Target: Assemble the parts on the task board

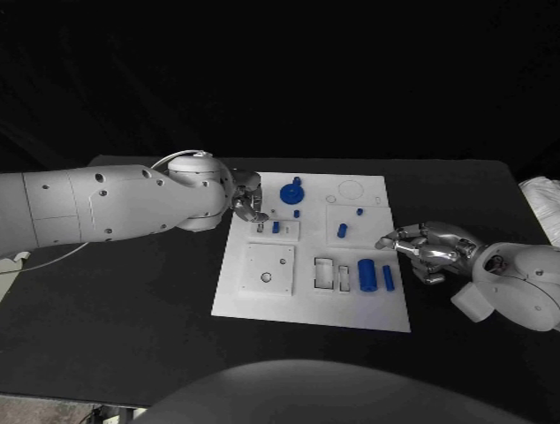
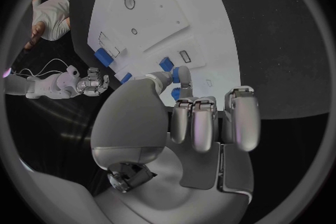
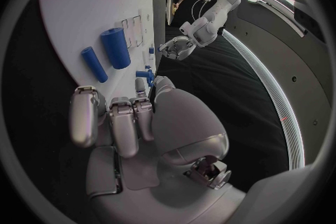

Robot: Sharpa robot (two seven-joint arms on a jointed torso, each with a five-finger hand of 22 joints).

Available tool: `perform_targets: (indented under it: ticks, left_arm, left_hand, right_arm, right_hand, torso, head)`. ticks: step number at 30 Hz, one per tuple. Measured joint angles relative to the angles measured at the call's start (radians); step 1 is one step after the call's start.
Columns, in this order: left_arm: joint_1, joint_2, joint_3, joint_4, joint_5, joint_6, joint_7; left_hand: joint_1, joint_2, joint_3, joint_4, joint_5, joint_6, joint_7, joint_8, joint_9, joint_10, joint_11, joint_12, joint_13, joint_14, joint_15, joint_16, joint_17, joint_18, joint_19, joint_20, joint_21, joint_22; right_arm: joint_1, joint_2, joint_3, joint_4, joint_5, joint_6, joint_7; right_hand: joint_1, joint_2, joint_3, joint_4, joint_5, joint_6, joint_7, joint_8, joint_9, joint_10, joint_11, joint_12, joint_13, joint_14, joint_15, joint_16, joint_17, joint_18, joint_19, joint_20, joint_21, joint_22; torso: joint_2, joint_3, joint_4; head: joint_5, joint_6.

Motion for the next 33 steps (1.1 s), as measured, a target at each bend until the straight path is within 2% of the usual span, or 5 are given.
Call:
perform_targets:
  ticks: [15, 33]
  left_arm:
    - [-0.005, 0.014, 0.0, -0.017, -0.012, 0.019, -0.031]
    - [-0.013, 0.02, 0.0, -0.026, -0.004, 0.042, -0.043]
  left_hand:
    - [-0.007, 0.003, -0.006, -0.002, 0.0, 0.002, 0.002, -0.004, 0.002, 0.0, 0.0, 0.0, 0.0, 0.0, 0.0, 0.0, 0.0, 0.0, 0.0, 0.0, 0.0, 0.0]
    - [-0.013, 0.014, -0.019, -0.001, 0.0, 0.002, 0.002, -0.008, 0.001, 0.0, 0.0, -0.004, 0.0, 0.0, 0.0, 0.0, 0.0, 0.0, 0.0, 0.0, -0.004, 0.0]
  right_arm:
    - [0.0, -0.005, 0.0, 0.002, 0.0, 0.0, 0.002]
    - [0.0, -0.008, 0.0, 0.004, 0.001, 0.0, 0.009]
  right_hand:
    - [0.0, 0.0, 0.004, 0.004, 0.0, -0.003, 0.003, 0.0, 0.0, 0.0, 0.0, 0.003, 0.0, -0.001, 0.002, 0.0, 0.001, 0.0, 0.0, 0.0, 0.0, 0.0]
    - [0.0, 0.0, 0.007, 0.007, 0.0, -0.003, 0.003, 0.0, 0.0, 0.0, 0.0, -0.001, 0.0, 0.0, 0.004, 0.0, 0.001, 0.0, 0.0, 0.0, 0.0, 0.0]
  torso:
    - [0.002, -0.0001, -0.0023]
    - [0.001, -0.0007, -0.0021]
  head:
    - [0.008, 0.0]
    - [0.0, 0.0]
